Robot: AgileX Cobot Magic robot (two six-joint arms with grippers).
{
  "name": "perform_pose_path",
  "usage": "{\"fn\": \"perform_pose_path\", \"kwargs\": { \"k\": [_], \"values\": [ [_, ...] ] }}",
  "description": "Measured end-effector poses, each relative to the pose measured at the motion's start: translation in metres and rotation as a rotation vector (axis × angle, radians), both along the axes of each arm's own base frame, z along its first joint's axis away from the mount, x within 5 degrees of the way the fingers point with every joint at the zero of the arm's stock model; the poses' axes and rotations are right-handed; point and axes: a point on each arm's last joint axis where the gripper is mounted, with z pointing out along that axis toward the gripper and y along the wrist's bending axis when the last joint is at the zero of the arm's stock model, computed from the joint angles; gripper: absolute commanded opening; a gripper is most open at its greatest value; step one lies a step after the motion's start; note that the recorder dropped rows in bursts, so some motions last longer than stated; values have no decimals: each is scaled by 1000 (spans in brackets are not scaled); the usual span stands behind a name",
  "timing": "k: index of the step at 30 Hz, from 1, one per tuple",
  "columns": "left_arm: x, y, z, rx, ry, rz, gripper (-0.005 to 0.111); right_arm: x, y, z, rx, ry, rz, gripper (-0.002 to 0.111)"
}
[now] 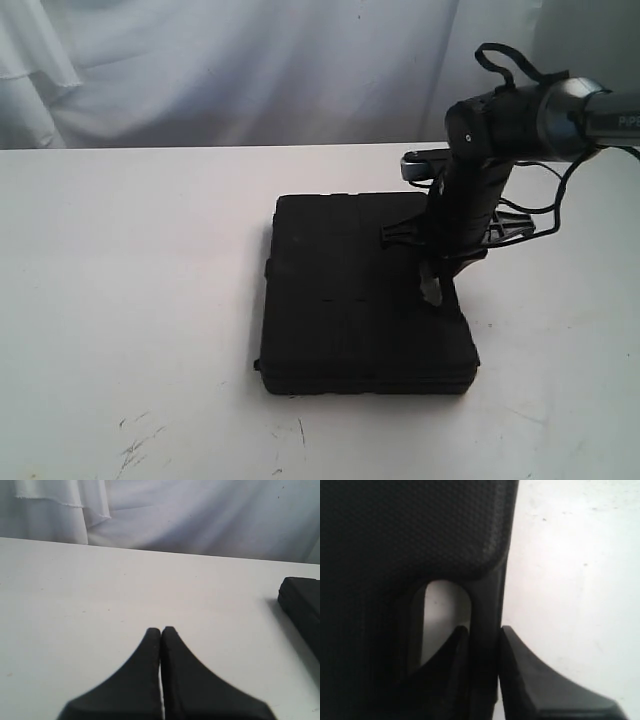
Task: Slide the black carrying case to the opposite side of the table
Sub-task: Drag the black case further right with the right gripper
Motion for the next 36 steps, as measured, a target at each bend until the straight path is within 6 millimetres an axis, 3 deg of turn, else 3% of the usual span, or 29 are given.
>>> {"fn": "perform_pose_path", "kwargs": {
  "k": [15, 26, 36],
  "values": [
    [0, 0, 0, 0, 0, 0, 0, 22, -78, 0, -104, 58, -80, 0],
    [0, 0, 0, 0, 0, 0, 0, 29, -109, 0, -120, 69, -105, 0],
    [0, 0, 0, 0, 0, 0, 0, 30, -113, 0, -132, 69, -84, 0]
  ]
}}
